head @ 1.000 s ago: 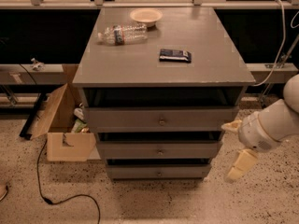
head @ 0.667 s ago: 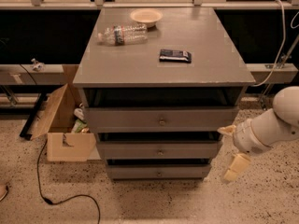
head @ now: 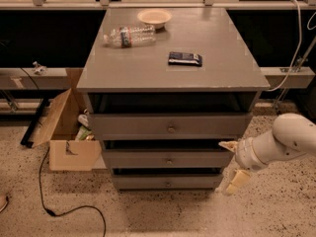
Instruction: Open middle drawer
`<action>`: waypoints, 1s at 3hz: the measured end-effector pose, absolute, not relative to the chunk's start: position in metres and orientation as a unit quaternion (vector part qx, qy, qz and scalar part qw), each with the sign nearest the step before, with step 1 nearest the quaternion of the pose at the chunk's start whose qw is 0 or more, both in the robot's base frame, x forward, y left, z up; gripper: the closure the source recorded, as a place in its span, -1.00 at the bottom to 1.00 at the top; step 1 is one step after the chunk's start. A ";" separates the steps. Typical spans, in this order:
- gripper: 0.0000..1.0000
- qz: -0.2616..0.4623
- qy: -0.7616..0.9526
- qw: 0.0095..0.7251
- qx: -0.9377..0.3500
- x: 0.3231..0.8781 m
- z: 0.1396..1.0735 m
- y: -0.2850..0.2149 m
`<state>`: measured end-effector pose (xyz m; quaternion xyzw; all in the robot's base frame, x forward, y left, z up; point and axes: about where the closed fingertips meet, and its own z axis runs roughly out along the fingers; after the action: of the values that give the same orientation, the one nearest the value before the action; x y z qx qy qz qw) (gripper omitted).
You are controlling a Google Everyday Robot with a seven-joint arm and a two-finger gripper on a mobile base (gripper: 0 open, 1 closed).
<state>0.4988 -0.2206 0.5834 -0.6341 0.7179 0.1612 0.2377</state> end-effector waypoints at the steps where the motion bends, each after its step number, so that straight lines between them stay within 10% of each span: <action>1: -1.00 0.161 0.718 0.238 -0.634 0.499 0.583 -0.221; 3: -1.00 0.144 0.701 0.263 -0.647 0.524 0.540 -0.228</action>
Offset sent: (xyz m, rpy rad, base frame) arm 0.0235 -0.0189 -0.0469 -0.0025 -0.0945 -0.0200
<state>0.5239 -0.2277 0.5396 -0.6469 0.7010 0.1444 0.2632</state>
